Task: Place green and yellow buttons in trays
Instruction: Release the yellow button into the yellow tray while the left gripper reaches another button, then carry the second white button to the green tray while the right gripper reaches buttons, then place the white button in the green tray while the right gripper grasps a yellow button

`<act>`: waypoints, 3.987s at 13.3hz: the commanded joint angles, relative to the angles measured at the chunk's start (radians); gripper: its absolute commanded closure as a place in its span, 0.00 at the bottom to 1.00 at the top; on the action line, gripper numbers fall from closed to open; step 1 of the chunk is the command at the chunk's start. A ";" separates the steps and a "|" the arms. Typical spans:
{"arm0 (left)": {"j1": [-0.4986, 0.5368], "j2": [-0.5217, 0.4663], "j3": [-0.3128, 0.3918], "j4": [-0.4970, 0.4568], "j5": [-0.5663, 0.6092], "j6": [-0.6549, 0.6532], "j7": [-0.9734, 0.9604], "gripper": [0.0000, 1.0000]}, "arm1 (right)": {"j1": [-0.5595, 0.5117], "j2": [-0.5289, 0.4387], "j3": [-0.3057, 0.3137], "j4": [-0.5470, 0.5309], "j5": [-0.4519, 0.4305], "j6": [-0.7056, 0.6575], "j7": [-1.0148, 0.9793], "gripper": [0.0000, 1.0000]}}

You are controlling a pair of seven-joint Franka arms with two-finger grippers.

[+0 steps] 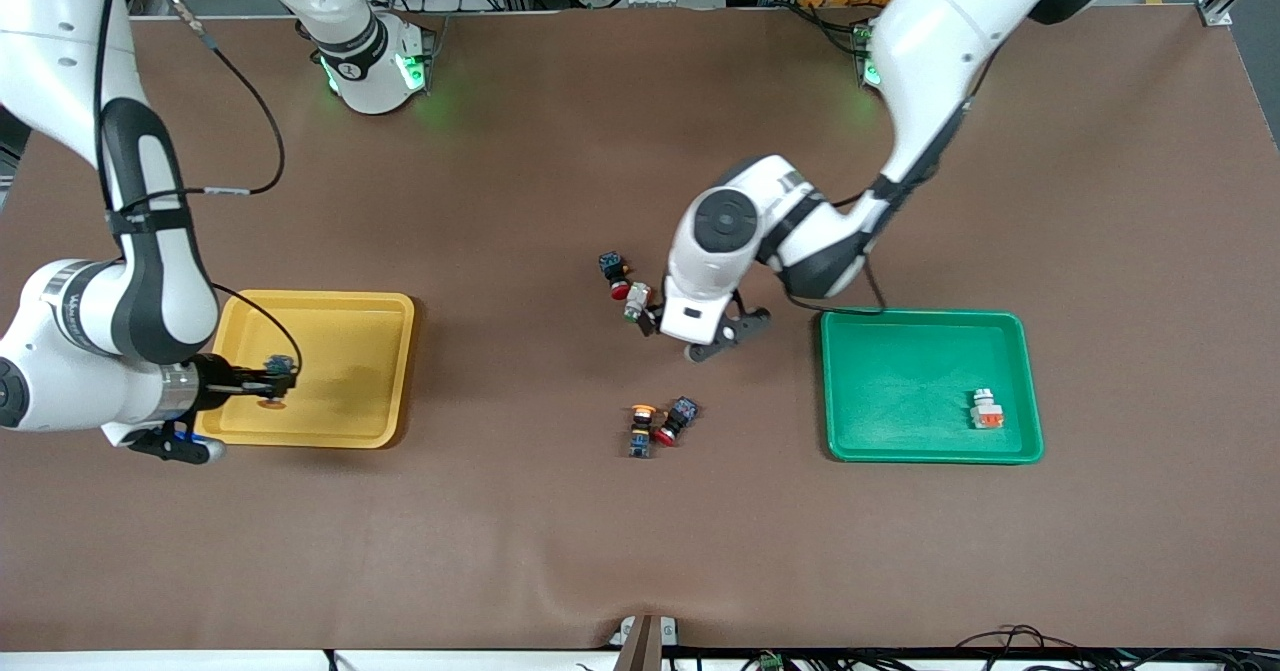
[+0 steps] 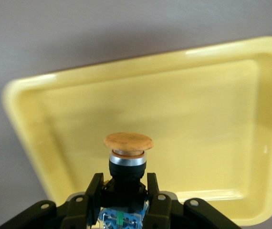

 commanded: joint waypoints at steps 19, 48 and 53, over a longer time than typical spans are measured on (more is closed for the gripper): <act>-0.222 0.110 0.136 0.033 -0.003 0.154 -0.734 0.00 | 0.172 -0.033 0.060 0.026 0.155 0.022 0.464 0.00; 0.306 -0.032 0.178 0.036 -0.010 -0.124 0.539 1.00 | 0.660 0.344 0.002 0.419 0.019 0.588 0.938 0.00; 0.366 0.005 0.179 0.039 -0.012 -0.042 0.650 0.90 | 0.723 0.410 0.000 0.424 -0.146 0.612 0.944 0.15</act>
